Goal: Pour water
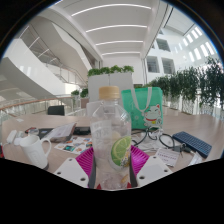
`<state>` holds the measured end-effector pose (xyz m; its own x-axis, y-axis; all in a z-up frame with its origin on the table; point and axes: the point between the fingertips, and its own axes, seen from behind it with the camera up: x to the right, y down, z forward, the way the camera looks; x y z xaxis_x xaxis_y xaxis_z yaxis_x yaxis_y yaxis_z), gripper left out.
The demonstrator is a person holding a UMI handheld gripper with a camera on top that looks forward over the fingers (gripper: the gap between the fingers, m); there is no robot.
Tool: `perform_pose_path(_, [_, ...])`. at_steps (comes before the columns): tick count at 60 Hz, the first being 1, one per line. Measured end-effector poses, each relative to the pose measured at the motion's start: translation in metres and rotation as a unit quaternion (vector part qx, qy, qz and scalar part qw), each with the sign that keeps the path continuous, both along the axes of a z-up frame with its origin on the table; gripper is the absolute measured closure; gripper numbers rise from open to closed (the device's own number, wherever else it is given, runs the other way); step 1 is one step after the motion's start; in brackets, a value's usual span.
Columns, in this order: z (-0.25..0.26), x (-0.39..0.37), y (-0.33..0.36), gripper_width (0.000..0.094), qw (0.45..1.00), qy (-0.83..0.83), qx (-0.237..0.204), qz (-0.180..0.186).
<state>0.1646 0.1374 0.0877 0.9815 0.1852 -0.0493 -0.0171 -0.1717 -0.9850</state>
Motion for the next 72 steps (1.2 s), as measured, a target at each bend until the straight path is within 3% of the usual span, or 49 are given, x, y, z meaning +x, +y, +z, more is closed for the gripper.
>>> perform_pose_path(13, [0.000, 0.000, -0.004, 0.0412, 1.000, -0.005, 0.008, 0.006])
perform_pose_path(23, [-0.005, 0.010, -0.021, 0.0334, 0.998, -0.050, -0.041, -0.023])
perform_pose_path(34, [0.013, -0.008, -0.085, 0.0086, 0.995, -0.060, -0.081, -0.026])
perform_pose_path(59, [0.083, -0.078, -0.313, 0.0090, 0.987, -0.077, -0.115, -0.087])
perform_pose_path(72, [0.124, -0.100, -0.369, 0.0098, 0.988, -0.045, -0.120, -0.091])
